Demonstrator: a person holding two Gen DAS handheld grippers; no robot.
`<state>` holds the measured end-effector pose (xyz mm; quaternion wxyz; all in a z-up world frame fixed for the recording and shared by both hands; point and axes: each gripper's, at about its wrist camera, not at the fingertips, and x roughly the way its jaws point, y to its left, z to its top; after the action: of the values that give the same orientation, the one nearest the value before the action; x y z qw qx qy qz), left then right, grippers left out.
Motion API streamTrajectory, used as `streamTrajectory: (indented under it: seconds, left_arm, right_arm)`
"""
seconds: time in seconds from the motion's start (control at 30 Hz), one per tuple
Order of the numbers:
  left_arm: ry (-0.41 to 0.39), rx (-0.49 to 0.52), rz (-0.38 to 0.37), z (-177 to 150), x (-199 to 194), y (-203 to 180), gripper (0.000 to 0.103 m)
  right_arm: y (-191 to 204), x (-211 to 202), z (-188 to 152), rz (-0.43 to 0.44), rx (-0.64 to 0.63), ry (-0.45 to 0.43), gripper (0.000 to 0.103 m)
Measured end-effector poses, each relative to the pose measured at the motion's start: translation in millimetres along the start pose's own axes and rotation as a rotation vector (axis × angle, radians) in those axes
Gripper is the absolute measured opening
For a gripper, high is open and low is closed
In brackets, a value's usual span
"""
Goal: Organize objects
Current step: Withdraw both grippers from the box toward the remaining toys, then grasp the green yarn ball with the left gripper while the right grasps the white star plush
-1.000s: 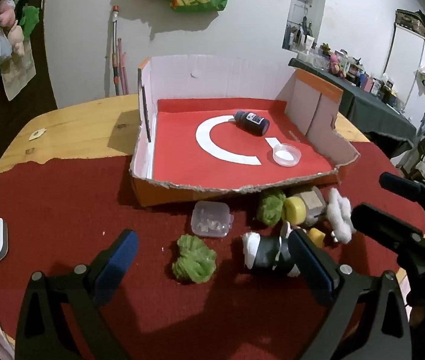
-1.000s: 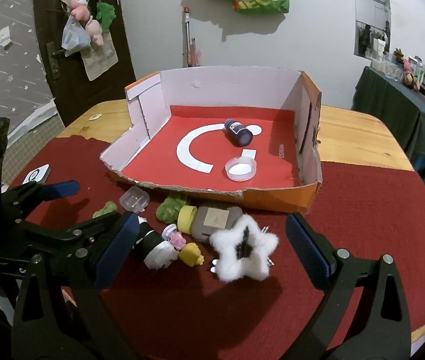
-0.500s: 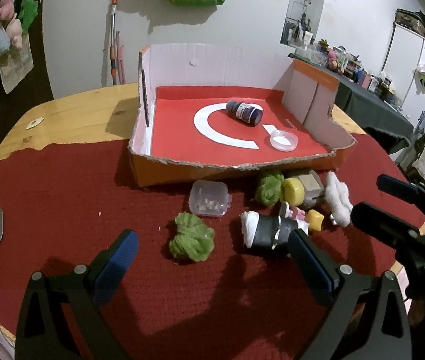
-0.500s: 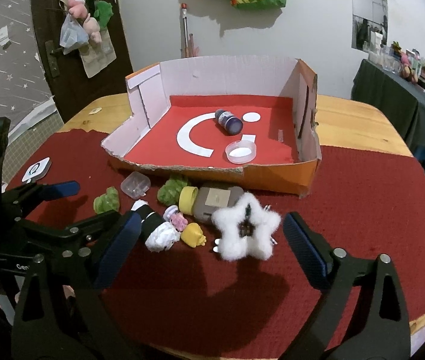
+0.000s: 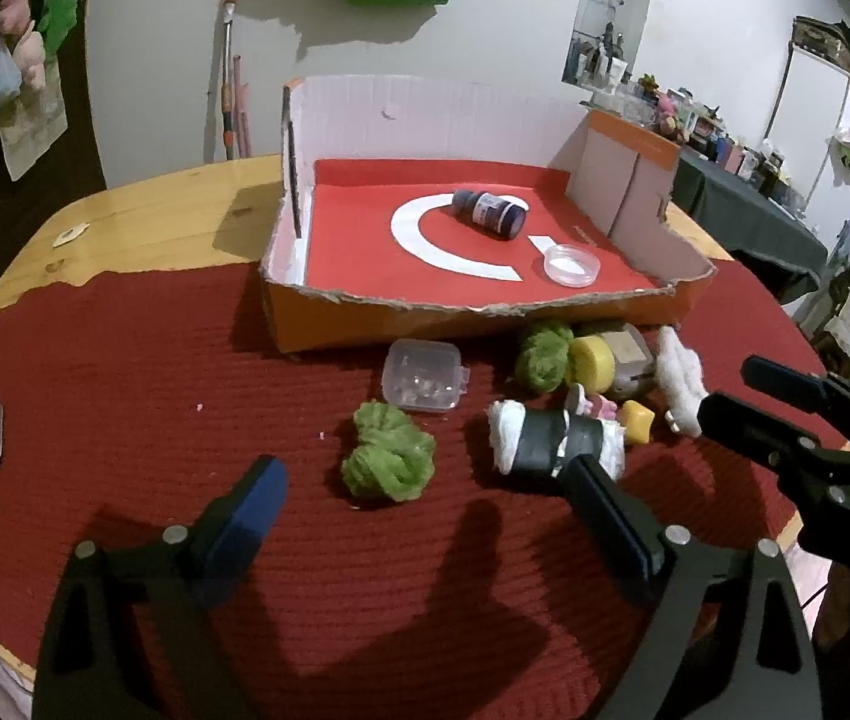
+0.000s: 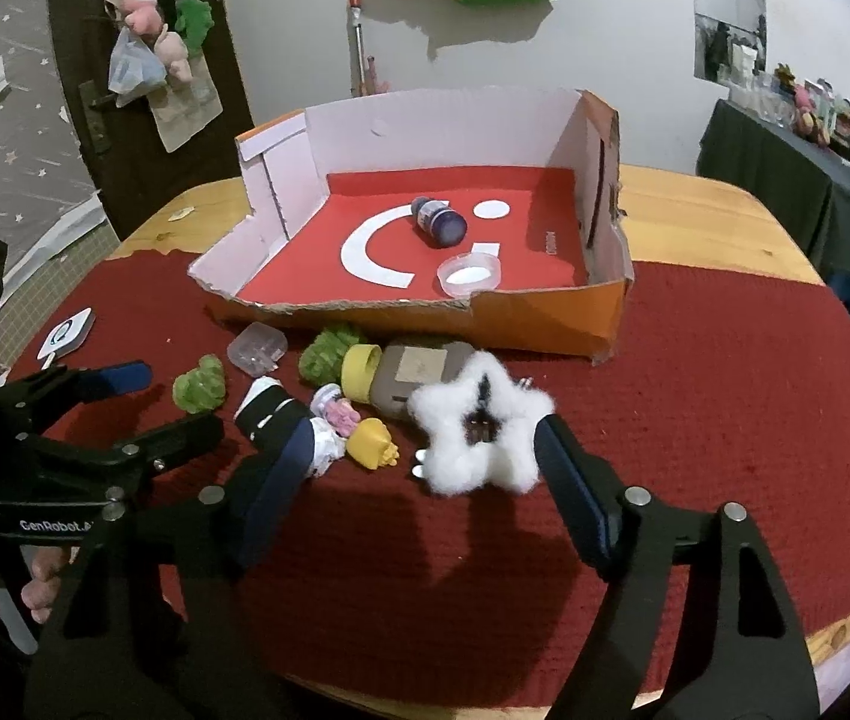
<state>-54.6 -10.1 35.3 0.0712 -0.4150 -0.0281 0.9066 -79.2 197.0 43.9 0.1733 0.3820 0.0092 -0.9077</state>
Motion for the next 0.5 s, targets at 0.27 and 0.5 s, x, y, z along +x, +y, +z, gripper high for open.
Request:
streamTrajectory:
  seconds: [0.27, 0.5]
  left_arm:
    - [0.007, -0.023, 0.016, 1, 5, 12, 0.091]
    - [0.025, -0.03, 0.018, 0, 13, 18, 0.085]
  right_arm:
    - [-7, 9, -3, -0.006, 0.007, 0.021, 0.068]
    - [-18, 17, -6, -0.023, 0.039, 0.033, 0.06]
